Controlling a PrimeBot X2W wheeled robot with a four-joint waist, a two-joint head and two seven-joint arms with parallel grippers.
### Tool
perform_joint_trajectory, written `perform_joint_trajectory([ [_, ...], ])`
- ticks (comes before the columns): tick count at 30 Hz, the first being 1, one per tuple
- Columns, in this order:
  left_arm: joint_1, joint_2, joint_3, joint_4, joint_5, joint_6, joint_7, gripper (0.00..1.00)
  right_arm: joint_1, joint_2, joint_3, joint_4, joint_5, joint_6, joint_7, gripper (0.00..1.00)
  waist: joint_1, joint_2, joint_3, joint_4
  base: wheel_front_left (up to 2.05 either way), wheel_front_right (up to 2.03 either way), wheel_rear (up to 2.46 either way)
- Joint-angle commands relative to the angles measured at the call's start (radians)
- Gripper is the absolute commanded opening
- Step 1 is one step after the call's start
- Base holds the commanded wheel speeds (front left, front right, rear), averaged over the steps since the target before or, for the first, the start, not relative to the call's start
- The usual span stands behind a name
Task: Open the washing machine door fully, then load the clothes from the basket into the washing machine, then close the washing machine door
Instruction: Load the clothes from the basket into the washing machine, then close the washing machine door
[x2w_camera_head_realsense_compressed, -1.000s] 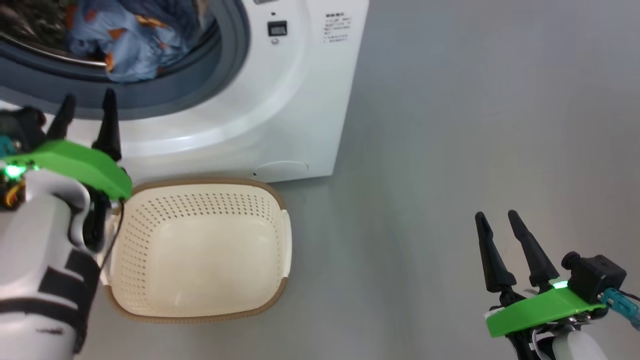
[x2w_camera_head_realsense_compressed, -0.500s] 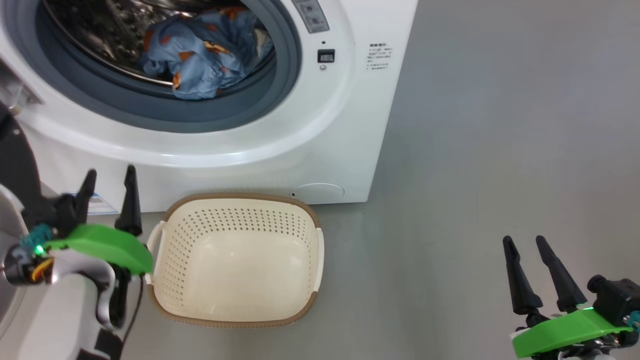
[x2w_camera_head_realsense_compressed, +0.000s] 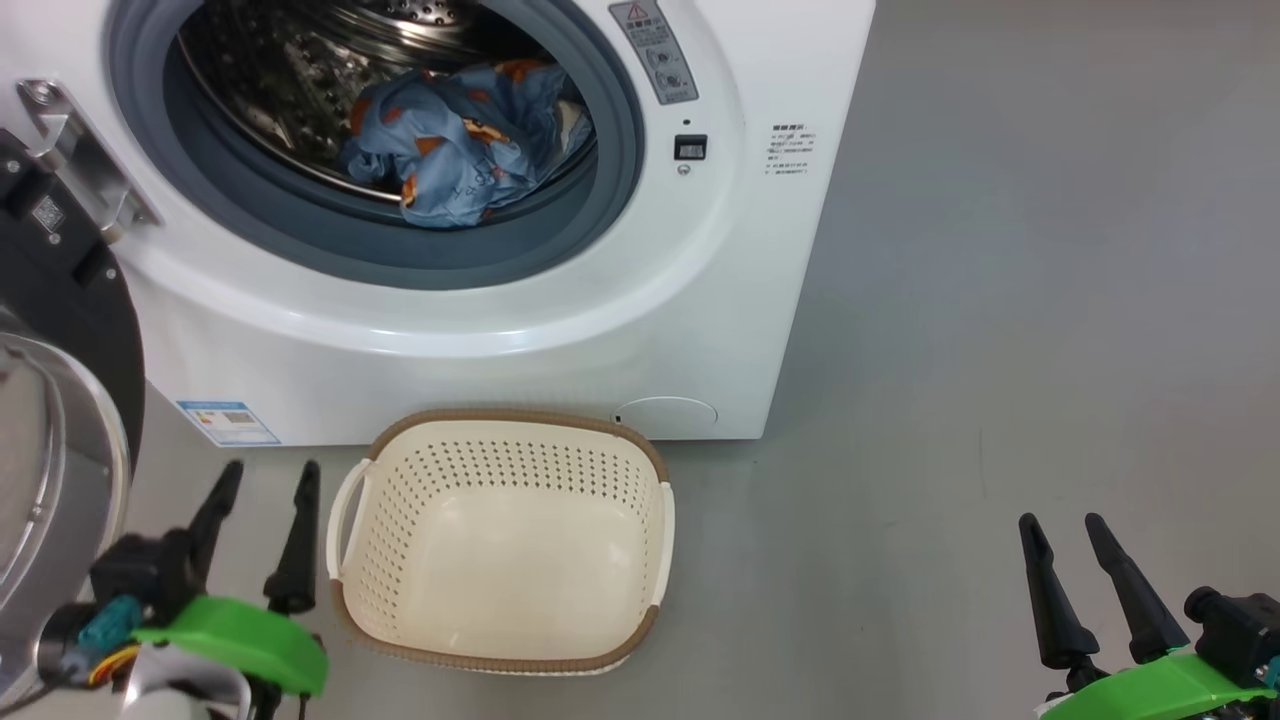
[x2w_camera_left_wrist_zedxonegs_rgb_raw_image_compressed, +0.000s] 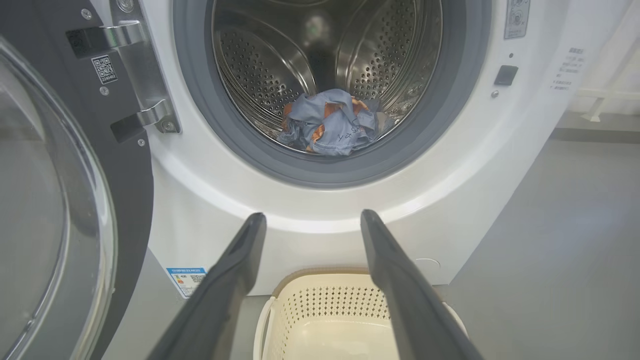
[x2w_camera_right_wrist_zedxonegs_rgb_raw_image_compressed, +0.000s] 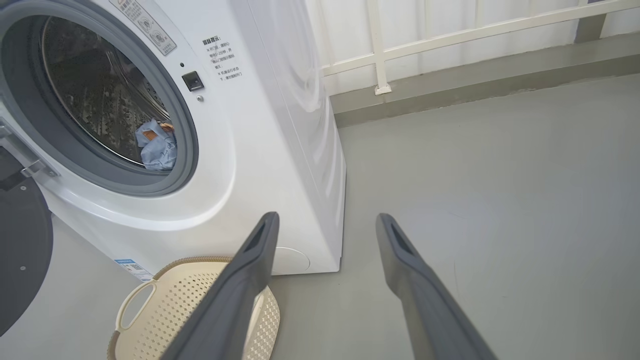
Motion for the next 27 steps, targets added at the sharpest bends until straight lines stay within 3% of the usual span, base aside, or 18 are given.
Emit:
perform_joint_trajectory([
  [1,0.007,0.026,0.046,-0.037,0.007,-0.001,-0.006,1.0,0.006,-0.023,0.018,-0.02,0.005,0.002,-0.005,1.0,0.0,0.0,-0.005,0.003,0.0,0.0,0.0],
  [16,0.214,-0.001,0.137,-0.195,0.019,-0.001,-0.006,1.0,0.058,-0.036,0.0,-0.011,-0.003,0.002,-0.005,1.0,0.0,0.0,-0.034,0.002,0.0,0.0,0.0],
  [27,0.222,-0.004,0.159,-0.223,0.009,-0.001,-0.006,1.0,0.055,-0.024,-0.006,-0.016,-0.004,0.002,-0.005,1.0,0.0,0.0,-0.021,0.003,0.0,0.0,0.0],
])
